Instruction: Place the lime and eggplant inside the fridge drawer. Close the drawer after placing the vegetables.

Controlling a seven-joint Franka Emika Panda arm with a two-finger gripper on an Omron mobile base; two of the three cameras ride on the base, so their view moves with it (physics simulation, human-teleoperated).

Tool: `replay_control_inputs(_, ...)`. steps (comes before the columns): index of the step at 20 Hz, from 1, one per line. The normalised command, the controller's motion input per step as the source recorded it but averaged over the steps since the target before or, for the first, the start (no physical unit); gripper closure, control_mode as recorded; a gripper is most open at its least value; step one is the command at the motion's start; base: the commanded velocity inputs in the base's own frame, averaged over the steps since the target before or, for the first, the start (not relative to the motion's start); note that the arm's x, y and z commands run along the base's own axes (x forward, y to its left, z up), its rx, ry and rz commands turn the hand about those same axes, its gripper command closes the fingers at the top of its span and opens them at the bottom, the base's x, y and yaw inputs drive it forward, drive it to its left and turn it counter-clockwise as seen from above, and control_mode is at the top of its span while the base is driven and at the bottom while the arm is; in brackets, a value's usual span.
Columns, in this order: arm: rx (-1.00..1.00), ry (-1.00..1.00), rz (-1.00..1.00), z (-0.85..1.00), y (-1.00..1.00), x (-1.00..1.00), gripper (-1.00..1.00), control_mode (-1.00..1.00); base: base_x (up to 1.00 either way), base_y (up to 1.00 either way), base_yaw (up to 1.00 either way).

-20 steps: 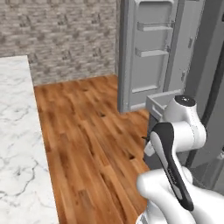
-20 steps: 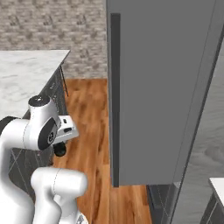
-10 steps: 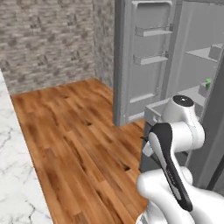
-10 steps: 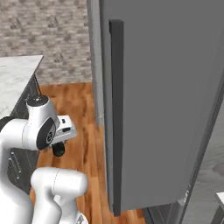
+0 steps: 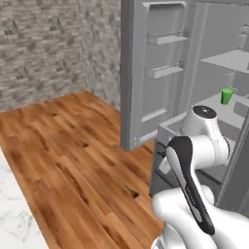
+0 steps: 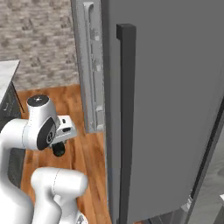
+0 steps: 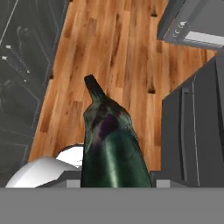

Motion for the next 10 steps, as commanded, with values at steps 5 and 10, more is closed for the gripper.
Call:
replay_control_inputs(5, 0.00, 0.00, 0.00, 0.00, 0.00, 0.00, 1.00, 1.00, 0.47, 0.42, -0.31)
replay_control_inputs(10, 0.00, 0.00, 0.00, 0.00, 0.00, 0.00, 1.00, 1.00, 0.30, 0.22, -0.40)
